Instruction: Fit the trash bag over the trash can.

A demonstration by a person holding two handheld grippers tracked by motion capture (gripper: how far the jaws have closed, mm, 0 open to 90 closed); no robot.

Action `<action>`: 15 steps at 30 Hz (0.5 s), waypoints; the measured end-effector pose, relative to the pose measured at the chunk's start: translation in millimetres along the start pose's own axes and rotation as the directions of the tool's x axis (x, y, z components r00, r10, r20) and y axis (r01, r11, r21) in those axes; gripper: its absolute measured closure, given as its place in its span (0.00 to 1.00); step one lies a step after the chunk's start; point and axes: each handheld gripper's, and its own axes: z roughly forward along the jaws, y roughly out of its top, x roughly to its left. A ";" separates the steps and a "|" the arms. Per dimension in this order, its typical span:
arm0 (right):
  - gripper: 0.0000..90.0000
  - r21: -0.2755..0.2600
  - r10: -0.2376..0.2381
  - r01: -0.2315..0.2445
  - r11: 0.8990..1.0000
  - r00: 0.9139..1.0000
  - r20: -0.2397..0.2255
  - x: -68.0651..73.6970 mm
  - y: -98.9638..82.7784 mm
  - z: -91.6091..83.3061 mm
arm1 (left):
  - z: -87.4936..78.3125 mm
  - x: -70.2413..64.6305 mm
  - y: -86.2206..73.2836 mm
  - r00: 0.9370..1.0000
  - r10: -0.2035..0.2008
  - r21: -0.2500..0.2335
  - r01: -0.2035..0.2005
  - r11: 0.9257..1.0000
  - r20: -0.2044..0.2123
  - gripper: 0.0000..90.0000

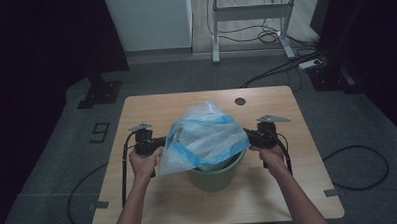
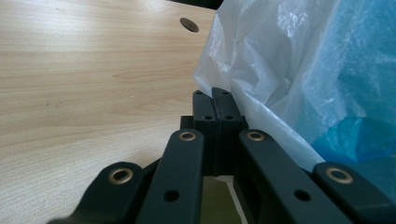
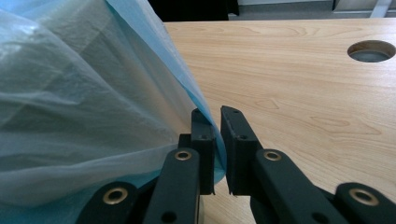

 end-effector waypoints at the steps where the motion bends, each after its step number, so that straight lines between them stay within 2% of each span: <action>1: 0.86 -0.014 -0.010 0.010 1.000 1.000 0.028 0.1 1.1 -3.2 | -0.4 -0.5 -0.1 1.000 0.003 -0.001 -0.003 1.000 -0.005 1.00; 2: 0.79 -0.031 -0.015 0.017 0.999 0.998 0.054 0.5 1.9 -6.1 | -0.9 -1.5 -0.4 1.000 0.011 -0.003 -0.011 1.000 -0.015 1.00; 4: 0.71 -0.091 -0.014 0.024 0.996 0.994 0.112 0.8 4.8 -18.4 | -2.2 -3.7 -1.1 0.999 0.031 -0.003 -0.031 1.000 -0.032 0.99; 6: 0.64 -0.167 0.001 0.021 0.986 0.991 0.130 -0.6 7.5 -36.5 | -3.4 -4.1 -1.4 0.999 0.031 -0.007 -0.031 0.999 -0.033 0.99; 9: 0.58 -0.219 0.014 0.010 0.976 0.994 0.108 -1.1 8.7 -57.4 | -5.2 -4.9 -1.1 0.999 0.031 -0.016 -0.031 0.999 -0.032 0.99; 13: 0.49 -0.266 -0.044 0.056 0.962 0.998 0.050 12.4 3.5 -86.9 | -6.1 -7.0 -0.8 0.999 0.033 -0.020 -0.034 0.999 -0.035 0.99; 15: 0.44 -0.265 -0.076 0.077 0.961 0.997 0.013 23.5 -0.7 -97.6 | -6.1 -7.6 -0.5 0.999 0.033 -0.021 -0.034 0.999 -0.036 0.99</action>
